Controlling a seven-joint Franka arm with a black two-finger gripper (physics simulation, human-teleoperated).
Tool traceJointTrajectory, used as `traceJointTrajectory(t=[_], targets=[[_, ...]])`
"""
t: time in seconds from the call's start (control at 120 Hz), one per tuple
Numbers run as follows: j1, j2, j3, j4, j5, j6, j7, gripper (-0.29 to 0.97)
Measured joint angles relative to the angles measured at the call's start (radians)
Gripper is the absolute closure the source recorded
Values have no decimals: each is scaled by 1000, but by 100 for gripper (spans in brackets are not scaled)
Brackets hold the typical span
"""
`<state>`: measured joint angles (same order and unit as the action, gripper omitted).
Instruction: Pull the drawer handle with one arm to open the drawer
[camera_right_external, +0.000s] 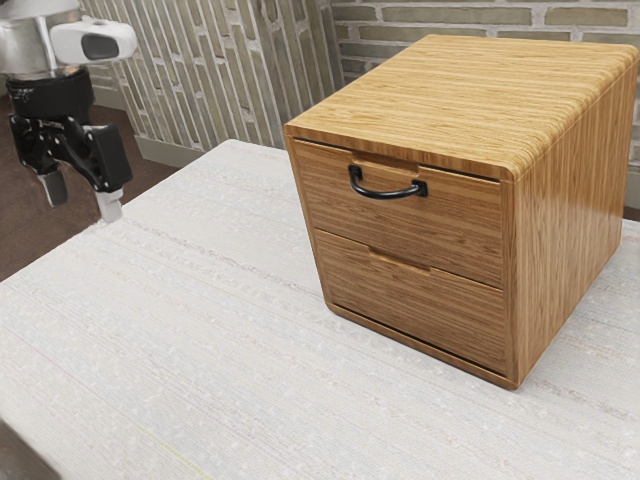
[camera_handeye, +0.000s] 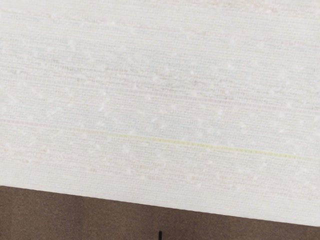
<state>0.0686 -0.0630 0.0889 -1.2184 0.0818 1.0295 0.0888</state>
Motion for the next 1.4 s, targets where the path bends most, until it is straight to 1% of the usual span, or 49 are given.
traceJointTrajectory(t=[0.117, 0.208, 0.267, 0.308, 0.392, 0.492, 0.592, 0.767, 0.95, 1.058, 1.15, 1.2, 1.25, 1.325, 1.4], targets=[[-65, 2, -4, -6, -18, 129, 11, 0], [-61, 3, -7, -12, -23, 214, 65, 0], [-43, -3, -18, -50, -59, 308, 167, 0], [-31, -34, -40, -131, -90, 396, 257, 0], [-56, -100, -62, -264, -129, 562, 419, 0], [-96, -207, -81, -345, -137, 695, 594, 0], [-128, -221, -88, -401, -140, 788, 759, 0], [-139, -192, -117, -426, -132, 892, 1001, 0], [-139, -192, -128, -489, -112, 1011, 1182, 0], [-140, -247, -130, -532, -108, 1022, 1265, 0], [-140, -305, -130, -605, -108, 1017, 1323, 0], [-140, -311, -132, -642, -111, 1019, 1351, 0], [-143, -311, -153, -662, -121, 1028, 1375, 0], [-146, -302, -186, -666, -142, 1045, 1406, 0], [-147, -281, -197, -657, -160, 1061, 1433, 0]])
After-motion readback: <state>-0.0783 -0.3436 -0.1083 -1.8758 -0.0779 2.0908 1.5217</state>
